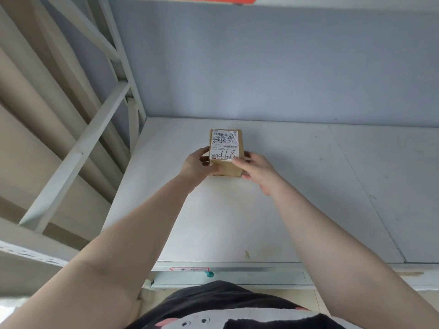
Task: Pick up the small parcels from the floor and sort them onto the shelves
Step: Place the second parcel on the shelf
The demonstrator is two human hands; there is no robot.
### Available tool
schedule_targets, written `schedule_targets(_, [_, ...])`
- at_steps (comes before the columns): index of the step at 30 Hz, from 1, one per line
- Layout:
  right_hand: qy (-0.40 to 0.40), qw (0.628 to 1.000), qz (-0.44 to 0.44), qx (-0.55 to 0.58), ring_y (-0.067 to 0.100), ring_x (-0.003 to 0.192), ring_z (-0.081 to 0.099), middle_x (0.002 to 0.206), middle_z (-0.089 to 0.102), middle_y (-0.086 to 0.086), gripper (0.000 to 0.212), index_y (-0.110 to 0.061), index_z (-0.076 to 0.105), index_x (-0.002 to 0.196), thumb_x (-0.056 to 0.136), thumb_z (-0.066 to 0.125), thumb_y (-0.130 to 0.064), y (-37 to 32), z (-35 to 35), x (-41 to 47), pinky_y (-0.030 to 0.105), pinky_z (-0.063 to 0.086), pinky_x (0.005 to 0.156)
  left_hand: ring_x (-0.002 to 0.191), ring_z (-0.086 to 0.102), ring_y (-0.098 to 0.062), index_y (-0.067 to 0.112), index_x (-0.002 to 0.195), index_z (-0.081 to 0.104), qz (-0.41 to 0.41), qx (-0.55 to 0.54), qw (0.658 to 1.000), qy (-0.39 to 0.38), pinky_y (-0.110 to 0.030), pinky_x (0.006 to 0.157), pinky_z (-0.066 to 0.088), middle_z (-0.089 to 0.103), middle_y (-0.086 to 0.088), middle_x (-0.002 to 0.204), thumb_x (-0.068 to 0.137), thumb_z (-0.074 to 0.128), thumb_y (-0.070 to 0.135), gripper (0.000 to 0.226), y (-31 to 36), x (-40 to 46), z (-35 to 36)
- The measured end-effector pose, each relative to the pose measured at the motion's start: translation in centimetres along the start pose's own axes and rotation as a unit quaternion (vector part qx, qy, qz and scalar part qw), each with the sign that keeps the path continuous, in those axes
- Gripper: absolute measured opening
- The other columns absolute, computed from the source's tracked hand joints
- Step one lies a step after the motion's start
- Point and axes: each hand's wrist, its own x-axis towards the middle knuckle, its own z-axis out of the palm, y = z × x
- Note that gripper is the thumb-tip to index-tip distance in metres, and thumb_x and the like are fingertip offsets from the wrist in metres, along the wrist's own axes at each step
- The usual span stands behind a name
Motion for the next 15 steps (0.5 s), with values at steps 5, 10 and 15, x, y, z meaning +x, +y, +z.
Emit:
schedule_targets(5, [0.077, 0.992, -0.047, -0.086, 0.026, 0.096, 0.066, 0.116, 0.069, 0.016, 0.05, -0.003, 0.06, 0.122, 0.076, 0.077, -0.007, 2.0, 0.3, 1.5, 0.042, 0.053, 0.092, 0.108, 0.065, -0.018, 0.022, 0.144, 0.051, 0.028, 0.04, 0.999, 0.016, -0.027, 0.095, 0.05, 0.069, -0.003, 0.122, 0.074, 0.083, 0.011, 0.078, -0.6, 1.2, 0.7])
schedule_targets(10, [0.083, 0.984, -0.064, -0.142, 0.032, 0.097, 0.069, 0.113, 0.071, 0.015, 0.045, -0.006, 0.063, 0.119, 0.077, 0.076, -0.014, 1.8, 0.3, 2.8, 0.043, 0.053, 0.092, 0.112, 0.064, -0.016, 0.028, 0.145, 0.05, 0.037, 0.054, 0.998, 0.019, -0.024, 0.09, 0.048, 0.069, 0.001, 0.124, 0.075, 0.083, 0.021, 0.077, -0.6, 2.2, 0.7])
schedule_targets(15, [0.093, 0.98, -0.07, -0.16, 0.029, 0.096, 0.069, 0.111, 0.072, 0.01, 0.044, -0.009, 0.064, 0.116, 0.075, 0.078, -0.018, 1.7, 0.3, 3.6, 0.041, 0.054, 0.09, 0.105, 0.064, -0.014, 0.031, 0.142, 0.052, 0.054, 0.085, 0.995, 0.028, -0.018, 0.076, 0.045, 0.07, 0.004, 0.12, 0.078, 0.08, 0.026, 0.07, -0.1, 2.6, 1.0])
